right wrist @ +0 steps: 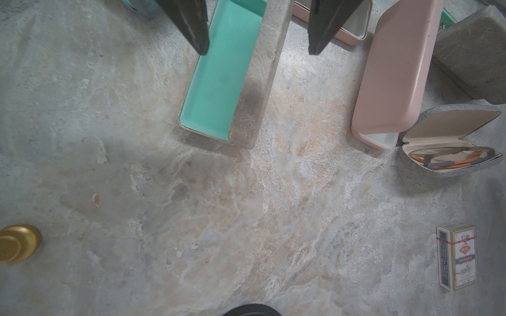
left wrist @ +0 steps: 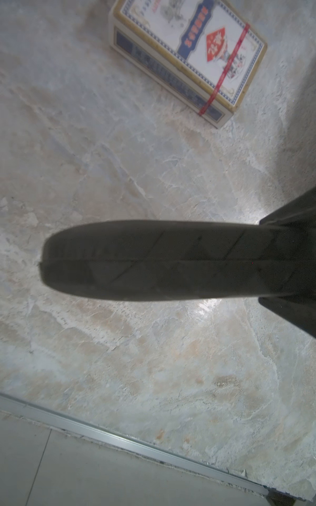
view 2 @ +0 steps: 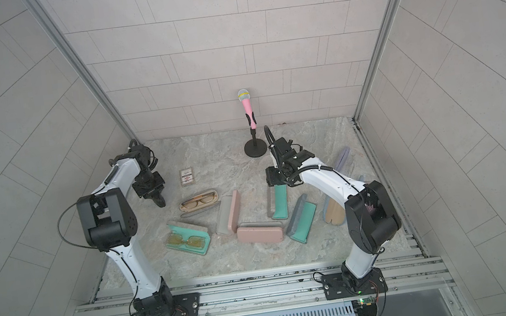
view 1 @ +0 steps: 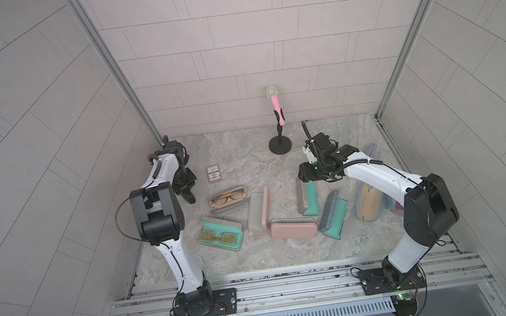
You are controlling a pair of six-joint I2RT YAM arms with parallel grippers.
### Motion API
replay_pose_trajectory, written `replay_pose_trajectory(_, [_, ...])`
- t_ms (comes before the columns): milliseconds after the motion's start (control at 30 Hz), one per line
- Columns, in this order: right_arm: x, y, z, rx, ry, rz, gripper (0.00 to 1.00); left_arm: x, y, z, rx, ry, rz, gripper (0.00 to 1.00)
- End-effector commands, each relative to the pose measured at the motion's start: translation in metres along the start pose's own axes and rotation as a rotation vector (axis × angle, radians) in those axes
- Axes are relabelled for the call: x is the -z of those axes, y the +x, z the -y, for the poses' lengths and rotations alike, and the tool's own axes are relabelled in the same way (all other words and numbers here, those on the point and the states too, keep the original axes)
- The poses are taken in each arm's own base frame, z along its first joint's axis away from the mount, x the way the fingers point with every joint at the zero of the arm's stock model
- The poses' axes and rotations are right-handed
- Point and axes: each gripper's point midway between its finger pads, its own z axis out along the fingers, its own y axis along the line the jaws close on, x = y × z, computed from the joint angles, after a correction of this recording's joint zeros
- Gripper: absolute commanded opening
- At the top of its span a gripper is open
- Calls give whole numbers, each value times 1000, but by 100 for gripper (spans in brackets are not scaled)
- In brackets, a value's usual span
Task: Close the glasses case
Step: Place the glasses case at the center of the board.
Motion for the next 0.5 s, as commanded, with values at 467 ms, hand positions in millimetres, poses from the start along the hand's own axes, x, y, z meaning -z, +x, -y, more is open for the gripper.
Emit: replay_pose_trajectory(467, [2, 10, 1, -2, 18, -23, 60, -24, 10, -9, 76, 1, -76, 50])
